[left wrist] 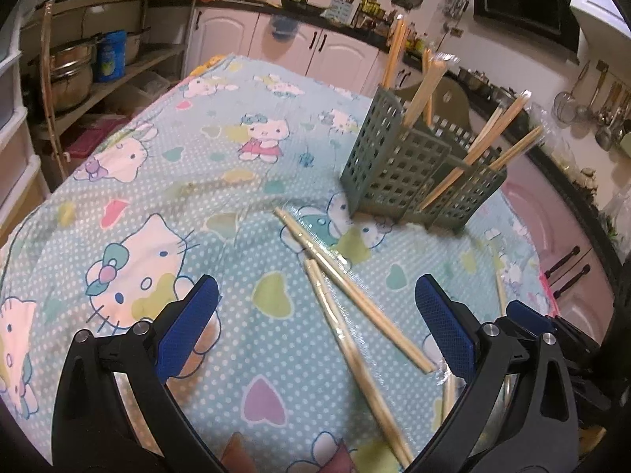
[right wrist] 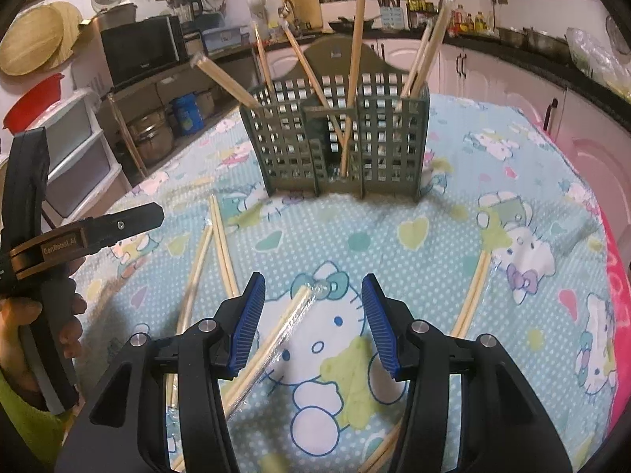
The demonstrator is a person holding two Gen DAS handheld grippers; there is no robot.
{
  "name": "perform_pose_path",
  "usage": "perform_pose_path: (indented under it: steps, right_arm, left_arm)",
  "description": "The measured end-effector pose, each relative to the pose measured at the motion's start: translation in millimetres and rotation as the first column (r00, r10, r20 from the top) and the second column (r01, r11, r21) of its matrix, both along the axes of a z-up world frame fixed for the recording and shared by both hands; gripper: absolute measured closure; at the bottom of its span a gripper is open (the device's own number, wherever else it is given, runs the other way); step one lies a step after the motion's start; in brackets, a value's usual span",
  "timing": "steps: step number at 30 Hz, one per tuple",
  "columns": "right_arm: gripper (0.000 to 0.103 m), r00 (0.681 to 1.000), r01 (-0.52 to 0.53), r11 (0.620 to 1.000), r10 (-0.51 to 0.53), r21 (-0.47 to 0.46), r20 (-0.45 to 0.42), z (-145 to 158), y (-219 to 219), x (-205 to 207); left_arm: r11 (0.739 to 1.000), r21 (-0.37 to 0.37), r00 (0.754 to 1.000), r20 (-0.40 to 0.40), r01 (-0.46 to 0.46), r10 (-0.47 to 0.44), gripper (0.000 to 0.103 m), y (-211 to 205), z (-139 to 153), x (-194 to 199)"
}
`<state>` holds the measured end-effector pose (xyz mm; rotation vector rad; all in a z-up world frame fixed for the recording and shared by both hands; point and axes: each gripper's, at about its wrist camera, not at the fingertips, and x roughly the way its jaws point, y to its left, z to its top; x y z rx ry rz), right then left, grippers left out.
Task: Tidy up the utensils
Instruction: 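Move both open tools down toward the remaining wrapped chopsticks, then close the right tool on a wrapped chopstick while the left tool grasps another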
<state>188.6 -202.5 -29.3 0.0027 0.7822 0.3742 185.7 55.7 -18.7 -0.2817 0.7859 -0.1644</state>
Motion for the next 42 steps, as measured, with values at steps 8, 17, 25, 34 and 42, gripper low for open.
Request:
perform_pose_path:
  steps: [8, 17, 25, 34, 42]
  right_arm:
    - [0.054, 0.997, -0.001, 1.000, 0.000, -0.003, -0.073, -18.2, 6.1, 7.2]
    - [0.054, 0.990, 0.006, 1.000, -0.004, 0.013, -0.144, -32.5, 11.4, 19.1]
    - [0.060, 0.987, 0.009, 1.000, -0.007, 0.009, -0.162, -37.8, 15.3, 26.2]
    - [0.075, 0.985, 0.014, 1.000, -0.010, 0.019, -0.169, -40.8, 16.2, 35.0]
    - [0.088, 0.985, 0.004, 0.999, 0.003, 0.040, -0.171, -39.8, 14.8, 44.6]
  left_arm:
    - [0.998, 0.003, 0.994, -0.086, 0.060, -0.060, 0.012, -3.3, -17.7, 15.5]
    - [0.993, -0.080, 0.985, -0.147, 0.083, -0.095, 0.021, 0.7, -26.7, 37.2]
    - [0.986, -0.145, 0.979, -0.178, 0.077, -0.103, 0.042, 4.1, -33.0, 60.9]
    - [0.983, -0.169, 0.977, -0.188, 0.068, -0.100, 0.045, 1.8, -42.3, 90.4]
    - [0.988, -0.146, 0.980, -0.182, 0.053, -0.079, 0.056, 4.1, -42.2, 107.3]
